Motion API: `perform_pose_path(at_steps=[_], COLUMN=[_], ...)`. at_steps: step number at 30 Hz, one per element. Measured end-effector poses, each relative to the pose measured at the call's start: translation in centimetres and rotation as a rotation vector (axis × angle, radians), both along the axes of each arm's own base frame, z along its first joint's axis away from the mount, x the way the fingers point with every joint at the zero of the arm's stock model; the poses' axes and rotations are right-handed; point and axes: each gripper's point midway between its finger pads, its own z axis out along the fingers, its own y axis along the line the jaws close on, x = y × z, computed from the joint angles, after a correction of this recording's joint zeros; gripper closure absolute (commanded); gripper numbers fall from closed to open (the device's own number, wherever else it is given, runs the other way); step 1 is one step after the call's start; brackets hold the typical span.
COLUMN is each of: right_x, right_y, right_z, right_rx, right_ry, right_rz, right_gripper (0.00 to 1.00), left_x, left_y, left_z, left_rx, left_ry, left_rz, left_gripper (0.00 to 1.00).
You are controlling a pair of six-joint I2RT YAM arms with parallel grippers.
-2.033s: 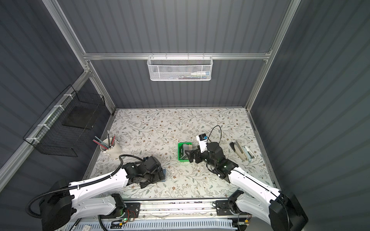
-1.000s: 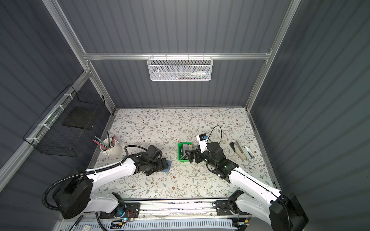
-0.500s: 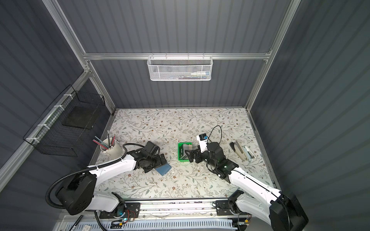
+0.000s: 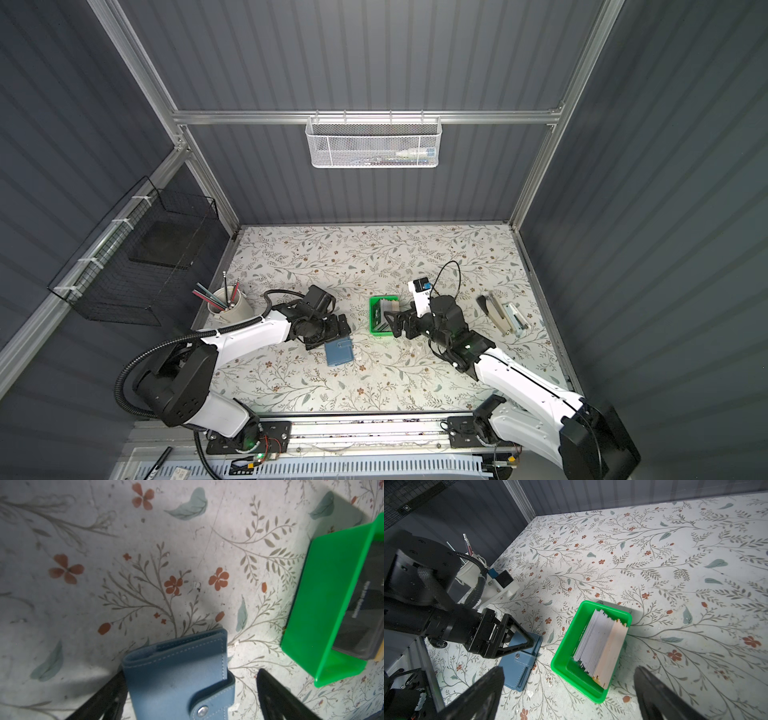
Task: Put the credit cards into the card holder
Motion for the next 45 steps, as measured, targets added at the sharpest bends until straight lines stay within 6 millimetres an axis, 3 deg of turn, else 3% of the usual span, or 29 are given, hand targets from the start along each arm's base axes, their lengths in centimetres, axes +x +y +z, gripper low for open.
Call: perform_pose_path(at_steps=[15, 26, 31, 35, 45], right_x=[-0.1, -0.1, -0.1, -0.1, -0.1], right_y=[0.0, -0.1, -0.1, 0.0, -0.1], right_z=[-0.2, -0.3, -0.4, -0.6, -0.6], right_rx=[-0.005, -0.008, -0.009, -0.012, -0.014], right_ry=[0.007, 0.011, 0.013, 0.018, 0.020], right_rz=[0.000, 0.000, 0.000, 0.000, -0.001], right_gripper=[0.01, 0.01, 0.01, 0.01, 0.01], left_x=[-3.1, -5.6, -6.4, -6.3, -6.2], left_y=[-3.0, -4.6, -5.2, -5.5, -5.8], left_z=[-0.5, -0.6, -0.6, -0.5, -0.7], left_rx=[0.065, 0.073, 0.076, 0.065, 0.125], left_ry=[-0.019, -0.022, -0.026, -0.030, -0.002], left_rz=[-0.109, -0.130, -0.138, -0.118, -0.080], left_gripper=[0.18, 0.20, 0.16, 0.04, 0.07])
